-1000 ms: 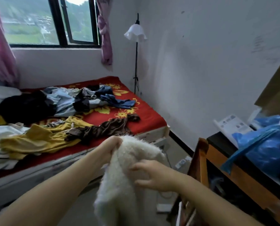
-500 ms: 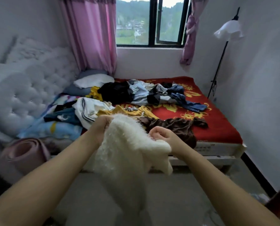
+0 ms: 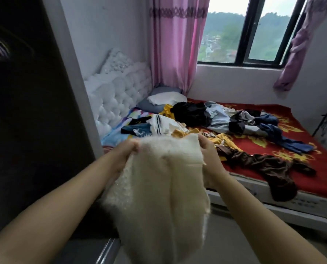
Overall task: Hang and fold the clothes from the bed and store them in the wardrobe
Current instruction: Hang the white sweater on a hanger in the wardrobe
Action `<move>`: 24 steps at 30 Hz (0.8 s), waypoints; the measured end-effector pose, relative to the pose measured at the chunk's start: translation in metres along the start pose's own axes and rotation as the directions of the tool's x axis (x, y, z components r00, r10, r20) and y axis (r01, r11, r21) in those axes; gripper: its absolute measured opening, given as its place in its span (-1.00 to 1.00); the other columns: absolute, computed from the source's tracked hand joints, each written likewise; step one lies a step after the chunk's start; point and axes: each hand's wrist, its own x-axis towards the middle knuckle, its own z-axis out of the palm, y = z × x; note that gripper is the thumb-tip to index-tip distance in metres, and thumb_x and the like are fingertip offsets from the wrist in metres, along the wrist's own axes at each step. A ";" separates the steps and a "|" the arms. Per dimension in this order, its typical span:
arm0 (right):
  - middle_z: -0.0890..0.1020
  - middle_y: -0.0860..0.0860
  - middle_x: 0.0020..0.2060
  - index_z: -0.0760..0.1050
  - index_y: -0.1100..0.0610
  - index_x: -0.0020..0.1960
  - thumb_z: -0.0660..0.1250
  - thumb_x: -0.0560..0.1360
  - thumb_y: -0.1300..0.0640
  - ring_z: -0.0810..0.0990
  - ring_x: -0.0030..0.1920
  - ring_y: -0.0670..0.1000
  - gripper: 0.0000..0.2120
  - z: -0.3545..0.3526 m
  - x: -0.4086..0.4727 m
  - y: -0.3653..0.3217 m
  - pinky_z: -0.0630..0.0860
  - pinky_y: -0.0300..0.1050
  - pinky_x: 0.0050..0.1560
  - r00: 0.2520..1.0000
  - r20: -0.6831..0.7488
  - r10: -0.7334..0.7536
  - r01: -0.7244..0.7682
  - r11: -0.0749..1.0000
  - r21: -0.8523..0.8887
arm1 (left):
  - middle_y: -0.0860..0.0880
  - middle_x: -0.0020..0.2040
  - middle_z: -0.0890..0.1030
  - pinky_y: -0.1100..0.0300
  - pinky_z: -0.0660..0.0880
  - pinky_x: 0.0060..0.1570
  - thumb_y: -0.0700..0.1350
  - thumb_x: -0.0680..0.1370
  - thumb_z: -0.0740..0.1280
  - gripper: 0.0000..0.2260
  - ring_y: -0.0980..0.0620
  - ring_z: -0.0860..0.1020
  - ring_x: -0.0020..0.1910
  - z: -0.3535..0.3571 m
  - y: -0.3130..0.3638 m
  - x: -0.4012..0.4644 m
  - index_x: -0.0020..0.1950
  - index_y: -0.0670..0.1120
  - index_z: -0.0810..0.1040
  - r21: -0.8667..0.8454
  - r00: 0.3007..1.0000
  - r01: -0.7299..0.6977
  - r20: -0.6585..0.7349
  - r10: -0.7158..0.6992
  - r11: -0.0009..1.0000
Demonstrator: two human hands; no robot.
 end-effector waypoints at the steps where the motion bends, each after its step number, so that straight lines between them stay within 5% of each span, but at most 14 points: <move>1: 0.56 0.24 -0.23 0.51 0.31 -0.09 0.24 0.58 0.23 0.45 -0.29 0.08 -0.84 0.017 0.007 -0.010 0.40 0.01 -0.24 1.000 -0.011 -0.003 0.003 1.000 -0.003 | -0.17 -0.16 0.55 0.13 0.43 -0.20 -0.36 0.49 0.12 -0.75 -0.09 0.49 -0.21 -0.016 -0.001 -0.007 -0.01 -0.18 0.56 0.175 0.997 -0.031 -0.069 0.044 0.984; 4: 0.52 0.13 -0.36 0.51 0.25 -0.19 0.19 0.59 0.14 0.43 -0.38 -0.05 -0.74 0.068 0.023 -0.038 0.37 -0.21 -0.35 0.997 0.016 -0.080 0.082 0.991 -0.109 | -0.08 0.01 0.55 0.24 0.41 -0.23 -0.14 0.63 0.15 -0.80 0.10 0.48 -0.21 -0.045 0.002 -0.034 0.17 -0.07 0.53 0.461 0.947 -0.120 -0.213 0.241 0.879; 7: 0.48 -0.05 -0.45 0.47 0.12 -0.30 0.22 0.55 0.16 0.39 -0.43 -0.12 -0.75 0.134 0.023 -0.063 0.30 -0.25 -0.40 0.962 0.191 -0.194 0.247 0.918 -0.312 | -0.08 -0.08 0.56 0.12 0.49 -0.09 0.24 0.54 0.20 -0.59 0.07 0.52 -0.20 -0.064 0.014 -0.074 0.08 -0.09 0.51 0.360 0.932 -0.268 -0.137 0.335 0.894; 9: 0.55 -0.04 -0.40 0.52 0.11 -0.26 0.27 0.50 0.22 0.49 -0.37 -0.10 -0.83 0.166 0.021 -0.068 0.39 -0.22 -0.32 0.931 0.299 -0.210 0.299 0.910 -0.289 | -0.03 -0.11 0.57 0.10 0.49 -0.06 0.37 0.40 0.26 -0.44 0.06 0.54 -0.15 -0.074 0.019 -0.093 0.07 -0.10 0.49 0.517 0.919 -0.293 -0.079 0.386 0.804; 11: 0.60 0.00 -0.37 0.53 0.09 -0.25 0.29 0.48 0.25 0.54 -0.32 -0.06 -0.84 0.206 0.022 -0.080 0.44 -0.13 -0.27 0.889 0.381 -0.254 0.353 0.910 -0.218 | 0.01 -0.14 0.57 0.16 0.45 -0.09 0.27 0.44 0.34 -0.58 0.08 0.54 -0.14 -0.104 0.021 -0.114 -0.02 -0.07 0.51 0.622 0.871 -0.245 -0.195 0.451 0.743; 14: 0.55 -0.12 -0.43 0.48 -0.03 -0.32 0.30 0.52 0.16 0.53 -0.37 -0.21 -0.75 0.248 0.026 -0.096 0.38 -0.37 -0.37 0.854 0.434 -0.286 0.399 0.896 -0.193 | -0.03 -0.17 0.59 0.12 0.49 -0.15 0.14 0.51 0.34 -0.67 0.03 0.56 -0.18 -0.147 0.022 -0.135 -0.04 -0.14 0.54 0.620 0.841 -0.198 -0.291 0.456 0.760; 18: 0.54 -0.14 -0.49 0.51 -0.04 -0.34 0.29 0.55 0.10 0.50 -0.42 -0.26 -0.72 0.293 0.037 -0.119 0.39 -0.40 -0.41 0.817 0.479 -0.322 0.413 0.906 -0.096 | -0.03 -0.14 0.62 0.07 0.54 -0.15 0.03 0.52 0.34 -0.83 -0.01 0.61 -0.13 -0.189 0.017 -0.155 -0.01 -0.05 0.53 0.620 0.802 -0.194 -0.346 0.487 0.760; 21: 0.48 -0.20 -0.55 0.47 0.06 -0.40 0.29 0.53 0.13 0.41 -0.48 -0.21 -0.69 0.327 0.045 -0.146 0.32 -0.37 -0.46 0.757 0.521 -0.395 0.476 0.879 -0.025 | 0.09 -0.25 0.56 0.31 0.43 -0.37 -0.11 0.46 0.33 -0.94 0.05 0.56 -0.21 -0.220 0.001 -0.156 -0.17 0.04 0.50 0.646 0.769 0.006 -0.491 0.409 0.763; 24: 0.41 -0.10 -0.56 0.44 0.18 -0.37 0.29 0.50 0.13 0.36 -0.49 -0.16 -0.72 0.361 0.046 -0.168 0.29 -0.33 -0.48 0.649 0.577 -0.496 0.574 0.817 0.056 | 0.04 -0.25 0.61 0.29 0.42 -0.42 -0.10 0.52 0.29 -0.86 0.03 0.59 -0.25 -0.254 -0.009 -0.161 -0.23 -0.02 0.56 0.590 0.692 0.270 -0.668 0.272 0.761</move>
